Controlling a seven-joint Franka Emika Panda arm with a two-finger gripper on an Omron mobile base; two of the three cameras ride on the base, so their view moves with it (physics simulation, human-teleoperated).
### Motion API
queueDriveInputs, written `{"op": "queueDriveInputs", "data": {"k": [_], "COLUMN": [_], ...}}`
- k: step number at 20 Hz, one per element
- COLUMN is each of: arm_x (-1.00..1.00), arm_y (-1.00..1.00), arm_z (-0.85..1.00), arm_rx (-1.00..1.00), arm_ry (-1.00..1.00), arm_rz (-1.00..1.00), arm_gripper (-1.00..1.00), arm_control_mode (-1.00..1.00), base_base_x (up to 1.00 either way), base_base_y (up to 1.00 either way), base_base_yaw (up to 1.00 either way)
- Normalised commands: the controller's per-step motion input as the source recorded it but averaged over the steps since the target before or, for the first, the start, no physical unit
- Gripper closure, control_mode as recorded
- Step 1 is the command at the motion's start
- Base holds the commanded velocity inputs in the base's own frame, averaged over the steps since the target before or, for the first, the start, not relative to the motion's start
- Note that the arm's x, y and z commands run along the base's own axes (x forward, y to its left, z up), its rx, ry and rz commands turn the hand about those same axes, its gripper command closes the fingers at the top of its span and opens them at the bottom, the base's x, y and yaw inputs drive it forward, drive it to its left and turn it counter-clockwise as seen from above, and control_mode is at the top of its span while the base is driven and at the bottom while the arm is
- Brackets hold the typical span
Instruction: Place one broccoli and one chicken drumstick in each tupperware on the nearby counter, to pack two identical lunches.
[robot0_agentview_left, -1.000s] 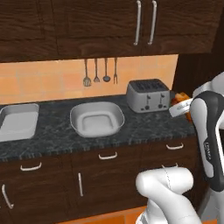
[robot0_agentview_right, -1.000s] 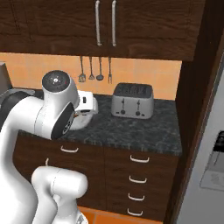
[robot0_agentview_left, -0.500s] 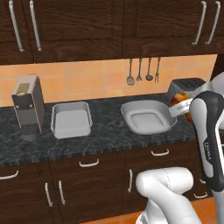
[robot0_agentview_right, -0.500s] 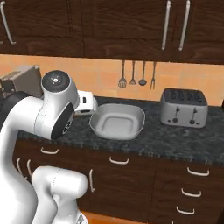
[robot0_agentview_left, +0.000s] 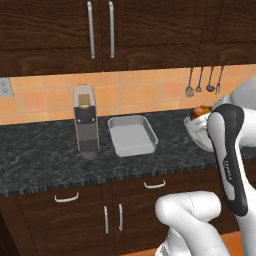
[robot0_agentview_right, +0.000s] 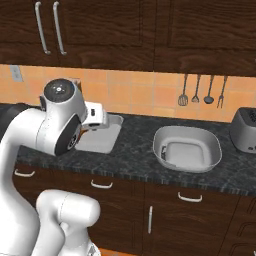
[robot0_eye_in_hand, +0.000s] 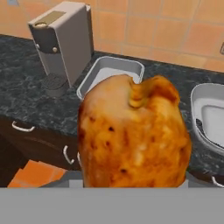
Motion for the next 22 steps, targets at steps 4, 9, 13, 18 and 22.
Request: {"op": "queueDriveInputs", "data": {"k": [4,9,13,18,22], "arm_x": [0.92,1.00,0.85,0.85,0.70], "arm_y": [0.16,0.36,0.60,0.50,0.39], "arm_z": [-0.44,-0.47,-0.32,-0.21,-0.24], "arm_rx": [0.04,0.04,-0.07,-0.04,-0.04], "arm_ry": [-0.02,0.00,0.00,0.00,0.00], "arm_rz": [-0.05,-0.03,0.00,0.00,0.00], "arm_gripper": [1.00,1.00,1.00,1.00,1.00], "arm_control_mode": [-1.00,-1.00,-1.00,-1.00,-1.00], "base_base_x": [0.00,0.00,0.00,0.00,0.00], "base_base_y": [0.00,0.00,0.00,0.00,0.00], "base_base_yaw": [0.00,0.00,0.00,0.00,0.00]}}
